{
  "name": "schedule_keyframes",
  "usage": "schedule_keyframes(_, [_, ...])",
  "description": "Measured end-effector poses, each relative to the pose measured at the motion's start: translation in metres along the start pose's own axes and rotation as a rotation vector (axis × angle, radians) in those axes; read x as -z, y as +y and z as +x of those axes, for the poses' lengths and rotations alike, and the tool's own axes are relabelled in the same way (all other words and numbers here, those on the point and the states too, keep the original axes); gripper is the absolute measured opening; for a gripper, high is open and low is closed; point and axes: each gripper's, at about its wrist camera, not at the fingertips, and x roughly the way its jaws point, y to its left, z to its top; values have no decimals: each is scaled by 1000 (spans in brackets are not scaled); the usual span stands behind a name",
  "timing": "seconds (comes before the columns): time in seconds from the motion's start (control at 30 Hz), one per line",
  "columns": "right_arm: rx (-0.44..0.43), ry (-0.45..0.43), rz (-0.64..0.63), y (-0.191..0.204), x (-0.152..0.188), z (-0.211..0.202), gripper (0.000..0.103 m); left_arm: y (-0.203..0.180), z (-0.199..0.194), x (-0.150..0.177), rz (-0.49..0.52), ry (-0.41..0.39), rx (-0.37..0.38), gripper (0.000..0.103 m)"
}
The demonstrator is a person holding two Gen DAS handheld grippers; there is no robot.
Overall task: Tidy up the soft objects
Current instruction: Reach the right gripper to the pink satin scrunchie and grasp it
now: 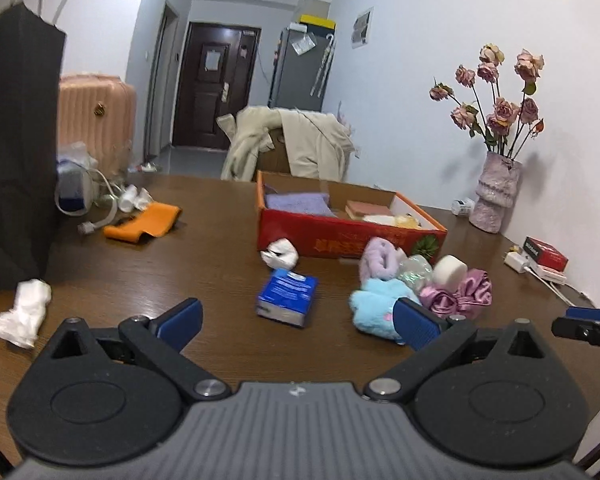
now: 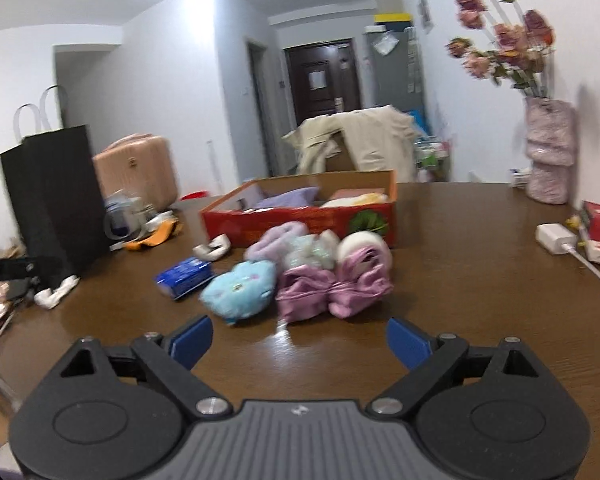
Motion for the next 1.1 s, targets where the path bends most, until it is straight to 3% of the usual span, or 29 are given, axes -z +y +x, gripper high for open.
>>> schedule_keyframes(0.17, [64, 16, 27, -19, -6, 10, 91, -21, 28, 2, 26, 63, 31, 103])
schedule_keyframes(0.57, [31, 69, 44, -69, -21, 58, 81, -101, 101, -5, 99, 153, 137, 103])
schedule_keyframes(0.6, [25, 70, 42, -71, -22, 63, 81, -110, 109, -4, 111, 161, 151, 101])
schedule_keyframes(0.7, [-5, 79, 42, -79, -28, 82, 78, -132, 130, -5, 132, 183, 174, 82])
schedule_keyframes(0.83, [-69, 92, 28, -84, -38, 111, 66, -155, 158, -8, 157, 219, 180, 57])
schedule_keyframes(0.97, [-152, 94, 66, -93, -45, 145, 48, -167, 184, -7, 173, 259, 171, 46])
schedule_keyframes(1.03, [-177, 93, 107, -98, -38, 159, 29, -170, 194, -2, 183, 281, 163, 43])
schedule_keyframes(1.1, [-191, 125, 168, -108, -29, 170, 24, -172, 203, 3, 196, 308, 161, 42])
